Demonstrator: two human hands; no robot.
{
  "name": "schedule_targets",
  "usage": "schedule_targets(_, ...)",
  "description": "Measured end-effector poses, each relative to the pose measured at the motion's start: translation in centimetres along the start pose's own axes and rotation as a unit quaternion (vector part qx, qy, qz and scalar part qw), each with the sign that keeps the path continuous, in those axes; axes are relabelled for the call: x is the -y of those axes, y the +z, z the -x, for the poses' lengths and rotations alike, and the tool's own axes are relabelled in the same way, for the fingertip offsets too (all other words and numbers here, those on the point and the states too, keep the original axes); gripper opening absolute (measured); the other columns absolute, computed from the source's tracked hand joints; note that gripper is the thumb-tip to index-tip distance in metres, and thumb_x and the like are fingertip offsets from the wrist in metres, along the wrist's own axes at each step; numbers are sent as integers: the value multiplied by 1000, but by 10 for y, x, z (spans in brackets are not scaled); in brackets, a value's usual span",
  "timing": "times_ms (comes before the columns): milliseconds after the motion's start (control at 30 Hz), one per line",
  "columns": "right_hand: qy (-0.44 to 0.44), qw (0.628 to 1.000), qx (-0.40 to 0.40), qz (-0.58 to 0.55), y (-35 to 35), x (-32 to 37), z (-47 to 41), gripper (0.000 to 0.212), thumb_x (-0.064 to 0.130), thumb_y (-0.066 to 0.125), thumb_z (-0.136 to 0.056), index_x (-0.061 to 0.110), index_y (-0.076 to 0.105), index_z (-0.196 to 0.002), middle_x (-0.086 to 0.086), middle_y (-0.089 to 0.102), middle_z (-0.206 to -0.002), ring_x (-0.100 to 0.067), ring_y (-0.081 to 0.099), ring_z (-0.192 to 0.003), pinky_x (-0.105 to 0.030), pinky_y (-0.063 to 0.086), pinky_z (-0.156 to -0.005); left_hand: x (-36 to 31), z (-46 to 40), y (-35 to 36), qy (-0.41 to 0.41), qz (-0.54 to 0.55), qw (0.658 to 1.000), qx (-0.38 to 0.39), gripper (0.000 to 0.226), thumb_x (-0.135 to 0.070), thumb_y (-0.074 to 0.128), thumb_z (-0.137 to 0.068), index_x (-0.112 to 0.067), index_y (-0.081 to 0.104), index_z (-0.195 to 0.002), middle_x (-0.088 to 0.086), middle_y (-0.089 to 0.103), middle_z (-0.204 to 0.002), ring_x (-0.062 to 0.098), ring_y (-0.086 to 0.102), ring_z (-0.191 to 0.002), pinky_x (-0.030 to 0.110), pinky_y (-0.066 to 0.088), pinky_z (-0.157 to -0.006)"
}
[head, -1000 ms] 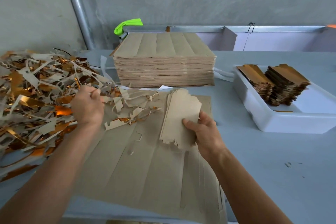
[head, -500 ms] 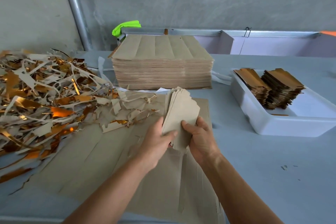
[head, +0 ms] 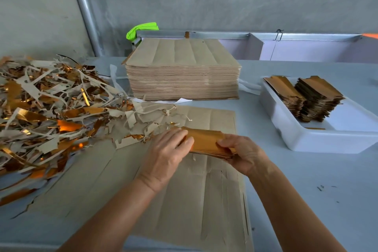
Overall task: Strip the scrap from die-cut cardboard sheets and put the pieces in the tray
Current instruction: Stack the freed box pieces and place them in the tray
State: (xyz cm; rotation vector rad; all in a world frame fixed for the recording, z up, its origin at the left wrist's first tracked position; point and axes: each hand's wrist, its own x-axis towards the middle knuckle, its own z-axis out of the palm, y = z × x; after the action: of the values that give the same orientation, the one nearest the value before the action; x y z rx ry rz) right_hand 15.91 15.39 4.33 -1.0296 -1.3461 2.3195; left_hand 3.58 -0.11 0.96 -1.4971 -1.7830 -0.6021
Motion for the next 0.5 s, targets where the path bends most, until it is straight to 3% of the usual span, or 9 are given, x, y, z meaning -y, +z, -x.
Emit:
schedule_targets(100,-23,1000,-8,-19,-7,-4,-5,33,-7,56,-87,9,56,-116,-11,58,-106,-28,59,-95,-34,53,-64,11,4,-2,-93,12,996,2,33,15,72,-71,5,70,-103,22,68,-105,34,67,-97,44,57,-81)
schedule_targets(200,-61,997,-8,-56,-13,-4,-7,39,-7,56,-86,14,56,-119,-10,58,-107,-29,59,-97,-37,54,-63,19,4,-11,-267,75,961,5,44,20,54,-82,4,59,-122,19,64,-116,32,62,-107,37,48,-97)
schedule_targets(233,-73,996,-6,-56,-13,-4,-7,40,-7,56,-86,16,57,-118,-9,58,-107,-29,59,-96,-36,54,-61,21,1,-14,-350,141,926,-2,40,13,50,-89,1,56,-126,17,63,-118,30,62,-107,35,48,-96)
schedule_targets(300,-95,994,1,-44,-11,-5,-7,40,-7,57,-86,19,58,-116,-7,58,-108,-28,58,-95,-33,54,-57,20,-10,-23,-489,341,803,-3,32,-9,47,-98,-5,51,-129,14,62,-117,23,63,-102,31,54,-85)
schedule_targets(367,-121,992,12,-33,-8,-6,-5,41,-7,56,-86,19,58,-119,-6,60,-108,-27,59,-94,-32,54,-58,19,-19,-26,-523,519,676,24,35,-29,51,-94,-10,52,-123,12,64,-112,19,66,-94,29,57,-75)
schedule_targets(400,-137,990,21,-27,-7,-8,-4,41,-7,56,-87,16,57,-120,-6,63,-106,-26,60,-93,-32,55,-60,18,-22,-26,-518,553,650,55,40,-35,56,-87,-14,53,-121,11,65,-111,18,67,-93,31,57,-75)
schedule_targets(433,-155,987,31,-19,-6,-10,-3,39,-7,55,-87,13,58,-120,-7,66,-103,-26,62,-91,-33,55,-62,15,-23,-26,-508,564,644,95,41,-35,61,-82,-19,54,-119,8,67,-110,17,67,-95,32,57,-78)
schedule_targets(500,-196,979,47,11,-5,-15,1,32,-9,54,-87,5,60,-115,-10,69,-98,-25,64,-86,-31,57,-62,10,-19,-25,-480,534,678,155,35,-16,69,-82,-23,56,-114,0,70,-102,15,67,-94,31,55,-82)
